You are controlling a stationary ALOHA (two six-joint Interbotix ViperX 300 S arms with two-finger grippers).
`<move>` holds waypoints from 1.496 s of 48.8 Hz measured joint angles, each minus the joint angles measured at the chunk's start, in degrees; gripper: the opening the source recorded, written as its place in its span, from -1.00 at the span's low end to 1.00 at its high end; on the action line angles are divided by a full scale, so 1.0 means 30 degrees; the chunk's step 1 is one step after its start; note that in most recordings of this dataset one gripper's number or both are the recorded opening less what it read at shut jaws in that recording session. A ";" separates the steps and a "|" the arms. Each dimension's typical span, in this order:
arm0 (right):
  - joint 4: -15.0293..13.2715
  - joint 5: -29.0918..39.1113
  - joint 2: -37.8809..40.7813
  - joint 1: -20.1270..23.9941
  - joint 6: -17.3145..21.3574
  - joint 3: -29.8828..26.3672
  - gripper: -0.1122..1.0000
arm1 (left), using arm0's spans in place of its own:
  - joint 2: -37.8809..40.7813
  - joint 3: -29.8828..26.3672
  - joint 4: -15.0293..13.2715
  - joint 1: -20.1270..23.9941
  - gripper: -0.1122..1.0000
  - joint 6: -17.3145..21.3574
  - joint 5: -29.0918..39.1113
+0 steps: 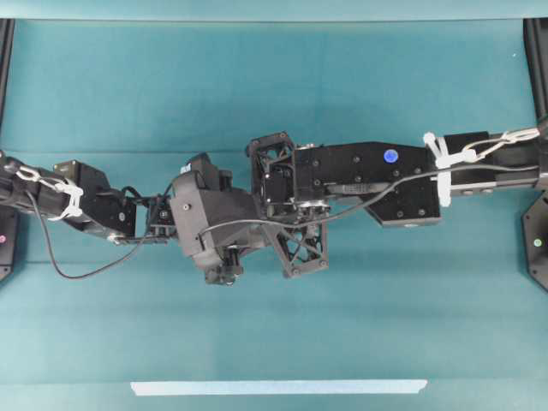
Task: Hand over the silver zip bag and make it stand upright.
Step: 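Close the left gripper on the bag's lower edge below the right gripper, then open the right gripper and pull it back right, leaving bag in left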
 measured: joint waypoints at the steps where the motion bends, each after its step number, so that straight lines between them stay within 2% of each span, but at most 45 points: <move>1: 0.0000 0.0000 0.0000 -0.0029 0.0000 0.0000 -0.76 | 0.0000 0.0000 0.0000 0.0000 -0.23 0.0000 0.0000; 13: 0.0000 0.0000 0.0029 0.0000 0.0029 0.0000 -0.76 | 0.0000 0.0000 0.0000 -0.0029 -0.26 0.0586 0.0469; 28: 0.0029 -0.0029 0.0029 -0.0059 0.1084 0.0117 -0.73 | 0.0000 -0.0059 0.0000 -0.0059 -0.26 0.0850 0.0703; 32: 0.0146 -0.0088 -0.0059 -0.0088 0.1318 0.0264 -0.48 | 0.0000 -0.0059 0.0000 -0.0029 -0.26 0.0938 0.0703; 42: 0.0996 -0.0264 -0.0205 -0.0264 0.2432 0.0762 0.58 | -0.0029 0.0059 0.0000 -0.0088 -0.26 0.1055 0.0703; 46: 0.0996 -0.1143 -0.0469 -0.0205 0.2813 0.0937 0.83 | 0.0000 0.0029 0.0000 -0.0176 -0.27 0.1055 0.0674; 53: 0.0996 -0.2725 -0.1289 -0.0146 0.3457 0.1289 0.81 | 0.0000 0.0059 0.0000 -0.0205 -0.26 0.1055 0.0703; 73: 0.0732 -0.3574 -0.3369 -0.0264 0.5742 0.3164 0.82 | -0.0029 0.0059 0.0000 -0.0205 -0.26 0.1143 0.0937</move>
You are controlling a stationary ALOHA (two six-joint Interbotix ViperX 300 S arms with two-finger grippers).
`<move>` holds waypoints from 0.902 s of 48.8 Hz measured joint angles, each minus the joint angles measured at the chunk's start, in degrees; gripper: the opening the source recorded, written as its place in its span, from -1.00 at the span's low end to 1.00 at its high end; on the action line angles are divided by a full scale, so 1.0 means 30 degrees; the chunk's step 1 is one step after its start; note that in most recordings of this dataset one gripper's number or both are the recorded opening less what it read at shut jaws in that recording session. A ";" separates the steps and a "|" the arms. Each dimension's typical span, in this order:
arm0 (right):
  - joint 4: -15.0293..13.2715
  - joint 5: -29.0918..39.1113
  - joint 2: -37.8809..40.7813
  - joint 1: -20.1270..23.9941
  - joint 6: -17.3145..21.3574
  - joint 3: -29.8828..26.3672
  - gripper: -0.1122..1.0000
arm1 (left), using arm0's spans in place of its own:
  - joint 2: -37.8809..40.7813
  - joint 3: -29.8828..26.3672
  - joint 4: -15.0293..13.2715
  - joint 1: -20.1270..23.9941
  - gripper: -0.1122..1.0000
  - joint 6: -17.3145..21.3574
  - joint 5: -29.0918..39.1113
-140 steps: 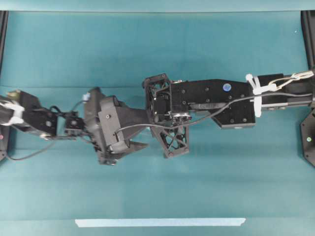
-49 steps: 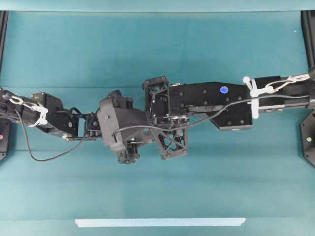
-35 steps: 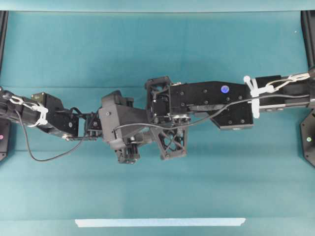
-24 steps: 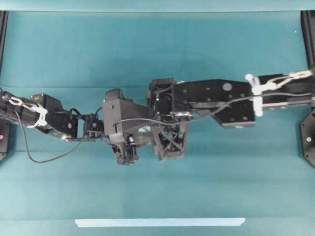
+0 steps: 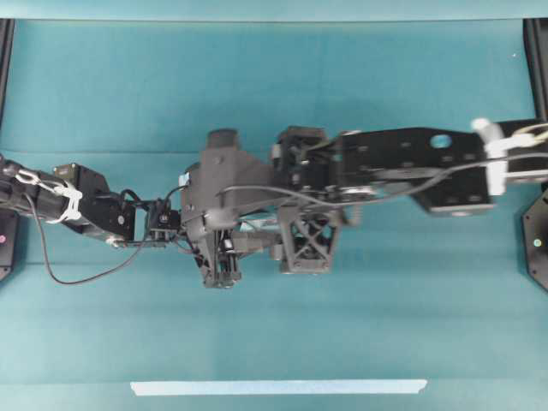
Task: Hand over the silver zip bag and make it stand upright.
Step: 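Open the right gripper and pull it back right, leaving bag in left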
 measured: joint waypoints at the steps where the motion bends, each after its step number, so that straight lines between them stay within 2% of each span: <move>1: -0.0059 -0.0146 -0.0234 0.0000 0.0234 0.0146 0.82 | 0.0000 0.0000 0.0000 -0.0029 -0.27 0.0088 0.0059; 9: -0.0146 -0.1230 -0.1729 0.0059 0.1582 0.1055 0.81 | 0.0000 -0.0059 0.0000 0.0000 -0.28 0.0850 0.0322; 25: -0.0176 -0.5420 -0.4717 0.0410 0.3164 0.4307 0.81 | -0.0088 -0.0176 0.0000 0.0205 -0.28 0.0879 0.0879; 44: -0.0205 -0.9434 -0.8057 0.0850 0.3340 0.8203 0.79 | -0.0088 -0.0176 0.0000 0.0234 -0.28 0.0879 0.0938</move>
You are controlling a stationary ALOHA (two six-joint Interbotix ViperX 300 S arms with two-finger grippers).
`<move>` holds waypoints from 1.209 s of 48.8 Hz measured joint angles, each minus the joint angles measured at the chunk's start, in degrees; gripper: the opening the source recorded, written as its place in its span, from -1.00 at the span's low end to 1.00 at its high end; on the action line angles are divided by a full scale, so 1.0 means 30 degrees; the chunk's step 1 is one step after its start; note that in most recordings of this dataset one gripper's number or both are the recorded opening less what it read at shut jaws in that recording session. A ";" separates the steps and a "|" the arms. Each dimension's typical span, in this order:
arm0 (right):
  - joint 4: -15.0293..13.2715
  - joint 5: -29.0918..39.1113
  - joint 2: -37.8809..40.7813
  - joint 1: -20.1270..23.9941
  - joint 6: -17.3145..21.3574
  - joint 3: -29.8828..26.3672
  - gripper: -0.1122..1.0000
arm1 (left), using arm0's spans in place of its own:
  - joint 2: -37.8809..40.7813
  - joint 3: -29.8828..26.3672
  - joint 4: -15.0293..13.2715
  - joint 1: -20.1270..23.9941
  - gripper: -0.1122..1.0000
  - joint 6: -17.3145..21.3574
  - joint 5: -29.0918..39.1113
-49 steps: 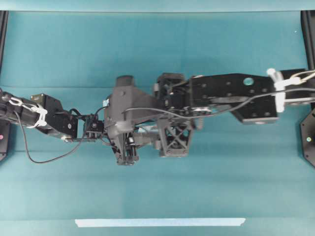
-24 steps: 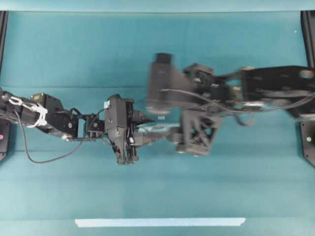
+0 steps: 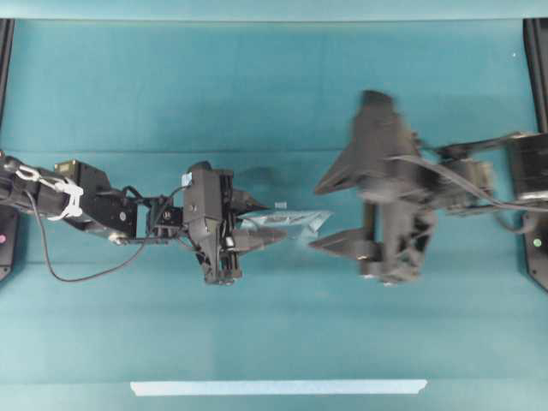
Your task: Hand over the silver zip bag and make it stand upright.
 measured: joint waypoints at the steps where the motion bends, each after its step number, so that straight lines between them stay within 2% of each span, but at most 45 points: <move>1: 0.0029 -0.0234 -0.0176 -0.0029 0.0000 0.0205 0.79 | 0.0029 -0.0029 0.0000 0.0000 -0.28 0.0000 0.0000; 13: 0.0000 -0.1875 -0.2432 -0.0029 0.0029 0.2139 0.79 | 0.0000 -0.0029 0.0000 0.0029 -0.28 0.0000 0.0029; 30: 0.0000 -0.2754 -0.4863 -0.0088 0.0176 0.3779 0.79 | 0.0000 -0.0029 0.0029 0.0000 -0.28 0.0000 0.0059; 59: 0.0000 -0.2783 -0.5449 -0.0557 0.0176 0.4512 0.79 | -0.0088 -0.0029 0.0000 0.0029 -0.28 0.0000 0.0117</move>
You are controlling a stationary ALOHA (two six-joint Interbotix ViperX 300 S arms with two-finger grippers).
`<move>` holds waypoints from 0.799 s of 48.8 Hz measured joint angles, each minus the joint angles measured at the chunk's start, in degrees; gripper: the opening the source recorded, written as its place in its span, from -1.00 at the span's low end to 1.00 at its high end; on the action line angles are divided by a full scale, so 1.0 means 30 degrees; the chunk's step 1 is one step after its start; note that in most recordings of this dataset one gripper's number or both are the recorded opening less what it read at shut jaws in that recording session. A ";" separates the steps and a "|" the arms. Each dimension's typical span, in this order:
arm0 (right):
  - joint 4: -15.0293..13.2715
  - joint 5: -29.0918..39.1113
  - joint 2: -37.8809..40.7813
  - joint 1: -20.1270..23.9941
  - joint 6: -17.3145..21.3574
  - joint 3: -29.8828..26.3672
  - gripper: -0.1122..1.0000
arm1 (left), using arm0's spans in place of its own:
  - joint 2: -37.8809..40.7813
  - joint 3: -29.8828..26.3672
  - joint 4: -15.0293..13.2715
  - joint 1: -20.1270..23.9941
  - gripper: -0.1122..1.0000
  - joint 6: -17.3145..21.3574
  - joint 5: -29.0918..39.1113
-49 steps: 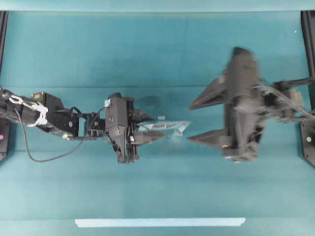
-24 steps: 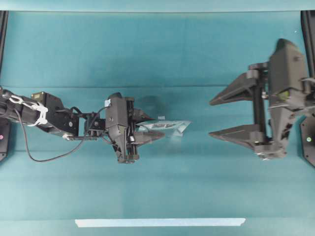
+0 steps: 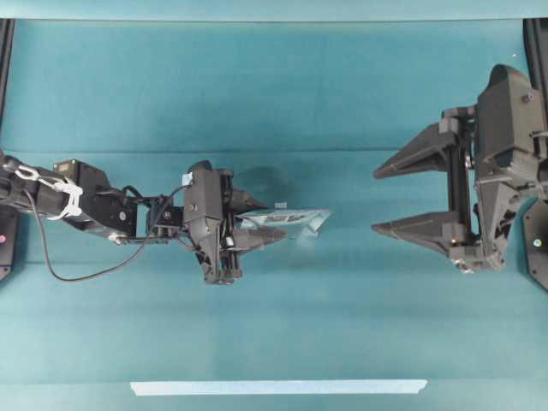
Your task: Hand over the silver zip bag and make it stand upright.
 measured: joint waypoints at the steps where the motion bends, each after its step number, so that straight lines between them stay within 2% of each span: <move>1: 0.0000 0.0000 0.0029 -0.0029 0.0000 0.0029 0.79 | 0.0029 0.0029 0.0000 0.0000 -0.28 0.0000 0.0000; 39: 0.0000 0.0850 0.0000 -0.0117 0.0000 0.0381 0.79 | -0.0029 0.0000 0.0029 -0.0029 -0.28 0.0000 0.0176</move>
